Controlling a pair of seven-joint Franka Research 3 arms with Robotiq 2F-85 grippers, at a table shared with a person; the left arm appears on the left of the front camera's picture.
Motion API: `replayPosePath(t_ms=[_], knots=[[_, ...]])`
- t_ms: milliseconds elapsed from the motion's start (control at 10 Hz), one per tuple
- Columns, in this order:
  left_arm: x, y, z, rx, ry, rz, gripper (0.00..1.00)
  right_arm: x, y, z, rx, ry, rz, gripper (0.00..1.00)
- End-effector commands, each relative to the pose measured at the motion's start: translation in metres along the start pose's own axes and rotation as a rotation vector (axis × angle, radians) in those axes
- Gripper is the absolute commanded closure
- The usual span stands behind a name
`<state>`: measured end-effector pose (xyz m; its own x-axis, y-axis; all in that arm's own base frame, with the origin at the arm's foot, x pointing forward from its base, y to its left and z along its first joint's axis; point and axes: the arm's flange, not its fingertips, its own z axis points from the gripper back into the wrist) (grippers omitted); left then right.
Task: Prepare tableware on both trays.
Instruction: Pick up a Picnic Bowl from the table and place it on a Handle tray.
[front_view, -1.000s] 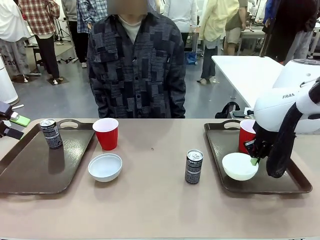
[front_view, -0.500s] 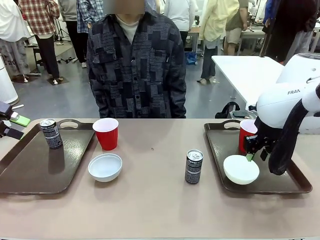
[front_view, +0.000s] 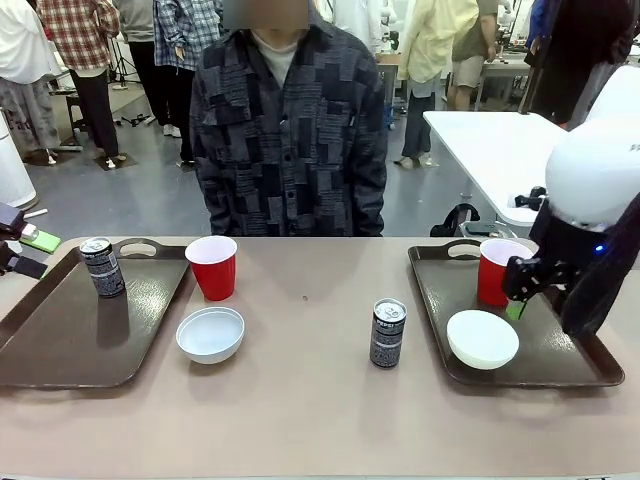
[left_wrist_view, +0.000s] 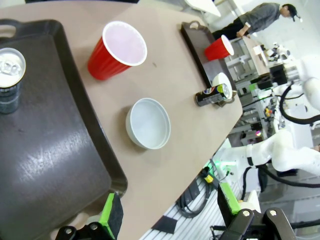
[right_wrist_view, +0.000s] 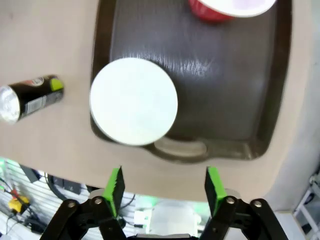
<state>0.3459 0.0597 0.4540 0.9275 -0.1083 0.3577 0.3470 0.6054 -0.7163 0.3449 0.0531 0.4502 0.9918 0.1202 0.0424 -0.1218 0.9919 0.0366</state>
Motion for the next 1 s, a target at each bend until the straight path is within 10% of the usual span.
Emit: replayPosePath(t_ms=[0,900], knots=[[0.0,0.0,0.001,-0.001,-0.004,0.001,0.0,-0.01,0.002,0.037,0.051,-0.002,-0.04,0.0],[0.0,0.0,0.001,-0.001,-0.004,0.001,0.0,-0.008,0.001,0.022,0.007,-0.001,-0.003,0.0]])
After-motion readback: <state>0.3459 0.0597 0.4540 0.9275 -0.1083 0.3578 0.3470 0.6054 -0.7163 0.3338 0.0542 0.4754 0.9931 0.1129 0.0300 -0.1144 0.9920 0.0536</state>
